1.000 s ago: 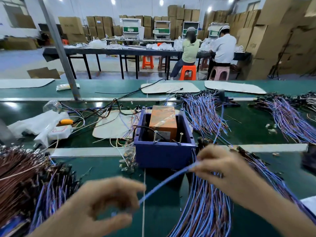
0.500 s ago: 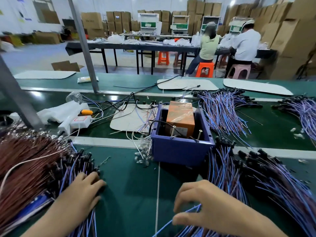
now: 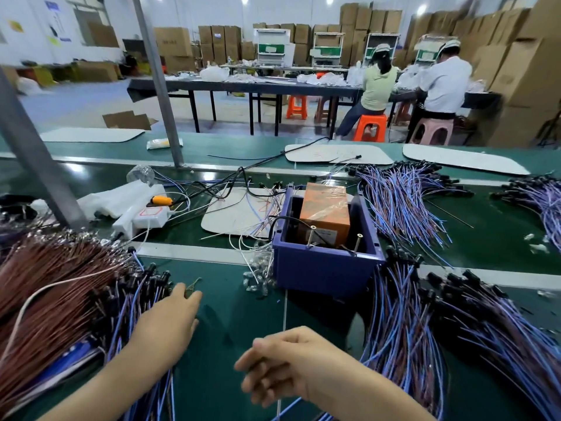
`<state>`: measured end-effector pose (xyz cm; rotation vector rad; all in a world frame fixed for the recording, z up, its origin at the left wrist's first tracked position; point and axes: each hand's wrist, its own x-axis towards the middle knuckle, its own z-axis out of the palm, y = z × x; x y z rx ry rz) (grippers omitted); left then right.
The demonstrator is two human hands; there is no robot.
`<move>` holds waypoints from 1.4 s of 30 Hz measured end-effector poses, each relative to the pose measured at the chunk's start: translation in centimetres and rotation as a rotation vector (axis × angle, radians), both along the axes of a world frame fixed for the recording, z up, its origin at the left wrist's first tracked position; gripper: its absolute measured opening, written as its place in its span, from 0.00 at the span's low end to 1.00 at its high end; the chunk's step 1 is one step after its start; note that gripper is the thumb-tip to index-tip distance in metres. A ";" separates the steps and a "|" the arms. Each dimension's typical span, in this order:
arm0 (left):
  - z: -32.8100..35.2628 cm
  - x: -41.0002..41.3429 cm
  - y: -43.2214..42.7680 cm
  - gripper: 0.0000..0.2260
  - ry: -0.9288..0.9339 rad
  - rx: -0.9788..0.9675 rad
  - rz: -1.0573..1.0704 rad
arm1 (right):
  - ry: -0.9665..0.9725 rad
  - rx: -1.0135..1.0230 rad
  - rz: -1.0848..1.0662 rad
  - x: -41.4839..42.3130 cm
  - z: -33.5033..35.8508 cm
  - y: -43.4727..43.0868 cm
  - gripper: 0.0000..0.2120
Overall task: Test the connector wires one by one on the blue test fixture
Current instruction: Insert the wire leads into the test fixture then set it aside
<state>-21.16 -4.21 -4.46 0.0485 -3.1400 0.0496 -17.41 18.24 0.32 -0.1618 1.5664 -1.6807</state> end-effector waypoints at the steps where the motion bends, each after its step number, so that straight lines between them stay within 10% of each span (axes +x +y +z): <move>1: -0.2 -0.1 0.1 0.17 -0.009 -0.021 0.023 | -0.027 -0.015 -0.011 0.1 -0.1 -0.2 0.14; 8: 2.8 -0.4 2.8 0.20 0.051 0.120 -0.034 | -0.322 -0.196 -0.134 0.4 -0.8 -1.3 0.25; 12: 8.1 2.2 6.3 0.07 0.479 0.501 -0.426 | -0.453 -0.343 -0.197 0.5 0.3 -3.4 0.28; 16: 11.2 6.3 7.7 0.01 0.366 0.633 -0.752 | -0.430 -0.614 -0.407 -0.1 3.9 -2.1 0.23; 23: 5.9 9.7 6.5 0.10 0.077 0.633 -0.859 | 0.138 -0.816 -1.147 -1.9 8.6 4.4 0.15; 31: 4.1 5.3 5.4 0.08 0.012 0.146 -0.674 | 0.501 -0.649 -1.305 -3.4 8.3 7.9 0.22; 38: 9.4 1.5 11.1 0.13 0.144 1.151 -0.434 | 0.457 -0.459 -0.895 -3.5 5.7 5.3 0.21; 42: 10.4 0.7 14.7 0.13 0.079 1.419 -0.474 | 0.579 -0.328 -0.881 -3.2 4.6 4.3 0.16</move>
